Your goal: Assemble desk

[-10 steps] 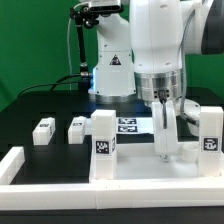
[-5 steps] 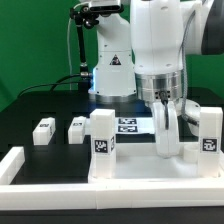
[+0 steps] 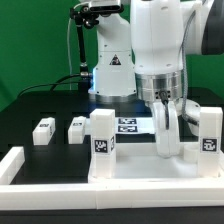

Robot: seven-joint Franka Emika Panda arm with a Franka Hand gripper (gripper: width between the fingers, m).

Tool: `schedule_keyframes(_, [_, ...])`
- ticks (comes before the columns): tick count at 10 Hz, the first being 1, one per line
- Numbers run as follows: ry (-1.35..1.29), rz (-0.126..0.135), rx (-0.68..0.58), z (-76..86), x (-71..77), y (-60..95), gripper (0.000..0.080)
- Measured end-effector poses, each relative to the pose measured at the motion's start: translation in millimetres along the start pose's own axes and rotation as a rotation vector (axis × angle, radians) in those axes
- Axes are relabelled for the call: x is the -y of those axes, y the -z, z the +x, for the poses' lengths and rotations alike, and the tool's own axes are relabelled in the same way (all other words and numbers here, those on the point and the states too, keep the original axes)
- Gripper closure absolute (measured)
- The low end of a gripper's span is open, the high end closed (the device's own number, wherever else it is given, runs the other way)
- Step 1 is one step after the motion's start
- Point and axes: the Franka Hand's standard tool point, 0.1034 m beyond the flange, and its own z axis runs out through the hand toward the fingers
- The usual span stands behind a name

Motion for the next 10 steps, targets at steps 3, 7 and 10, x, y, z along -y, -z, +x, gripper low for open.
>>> schedule_keyframes(3, [0.066,0.006,-0.001,2.8,-0.4,1.1,0.0729])
schedule_keyframes(7, [0.417,0.008,0.001,49.8,-24.3,19.7,0.0735])
schedule_keyframes(10, [0.673,-0.008,0.007,75.5,-38.2,18.8,0.0735])
